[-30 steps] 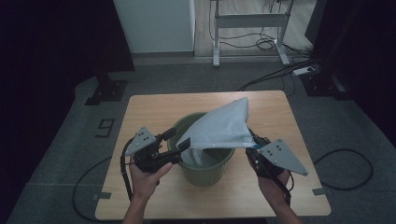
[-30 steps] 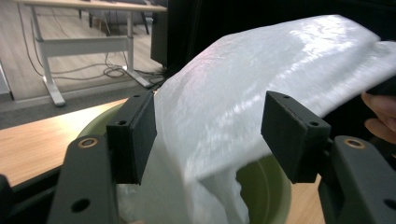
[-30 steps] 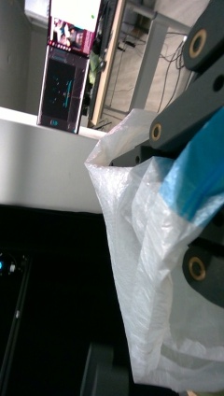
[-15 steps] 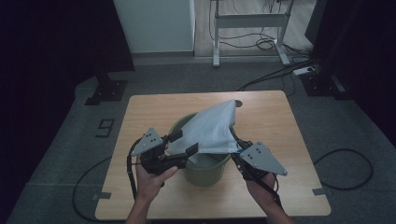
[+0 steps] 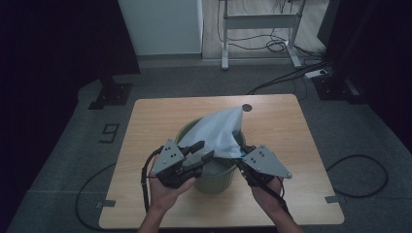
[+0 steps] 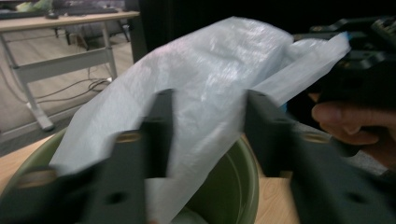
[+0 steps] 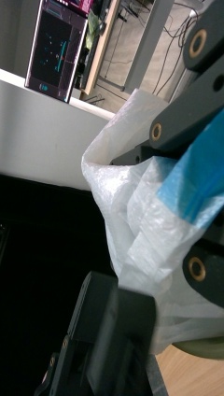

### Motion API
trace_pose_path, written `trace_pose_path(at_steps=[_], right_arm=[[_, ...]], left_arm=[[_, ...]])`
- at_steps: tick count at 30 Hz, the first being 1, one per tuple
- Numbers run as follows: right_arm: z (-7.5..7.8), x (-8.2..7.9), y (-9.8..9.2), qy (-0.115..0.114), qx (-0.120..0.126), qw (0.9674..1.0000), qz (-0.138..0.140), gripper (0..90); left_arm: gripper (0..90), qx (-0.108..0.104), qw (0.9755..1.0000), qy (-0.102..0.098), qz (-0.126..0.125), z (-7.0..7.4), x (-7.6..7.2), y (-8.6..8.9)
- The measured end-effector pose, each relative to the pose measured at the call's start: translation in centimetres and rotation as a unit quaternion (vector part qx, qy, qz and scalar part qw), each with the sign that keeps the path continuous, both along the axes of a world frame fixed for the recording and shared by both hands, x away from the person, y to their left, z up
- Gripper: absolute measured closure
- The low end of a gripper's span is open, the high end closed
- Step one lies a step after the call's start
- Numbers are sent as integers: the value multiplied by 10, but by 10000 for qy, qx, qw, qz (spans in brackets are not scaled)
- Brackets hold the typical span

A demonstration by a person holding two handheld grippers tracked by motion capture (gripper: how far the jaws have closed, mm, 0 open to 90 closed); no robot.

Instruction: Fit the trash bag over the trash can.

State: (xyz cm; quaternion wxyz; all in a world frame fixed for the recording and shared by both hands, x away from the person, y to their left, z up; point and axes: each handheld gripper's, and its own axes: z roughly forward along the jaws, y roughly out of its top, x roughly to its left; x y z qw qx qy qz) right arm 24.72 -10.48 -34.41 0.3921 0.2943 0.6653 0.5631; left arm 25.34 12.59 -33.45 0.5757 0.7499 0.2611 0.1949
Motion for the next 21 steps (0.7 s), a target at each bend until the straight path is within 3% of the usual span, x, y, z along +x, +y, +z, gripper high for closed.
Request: trace_pose_path(at_steps=[2,5,7,9,13,15,18,21], right_arm=[[-1,0,0,23,4,10000,23,881],[-1,1,-2,81,44,9999,42,881],[-1,2,-4,103,46,9999,35,881],[0,4,-6,130,56,9999,21,881],[2,6,-7,200,112,9997,29,881],[2,6,-5,210,129,9997,56,881],[2,5,-2,203,102,9997,91,874],[1,5,-1,208,123,9996,130,774]], left_arm=[[710,10,10000,1,-99,0,1,-1],[711,64,9999,-130,-50,-2,-2,-2],[636,10,9999,-136,-37,-4,-4,-3],[501,21,9999,-130,-6,-6,-6,-4],[399,185,9997,-138,121,-11,-7,-8],[462,186,9995,-172,211,-13,-6,-10],[674,63,9995,-183,243,-14,-4,-10],[856,-74,9996,-77,249,-14,-1,-7]])
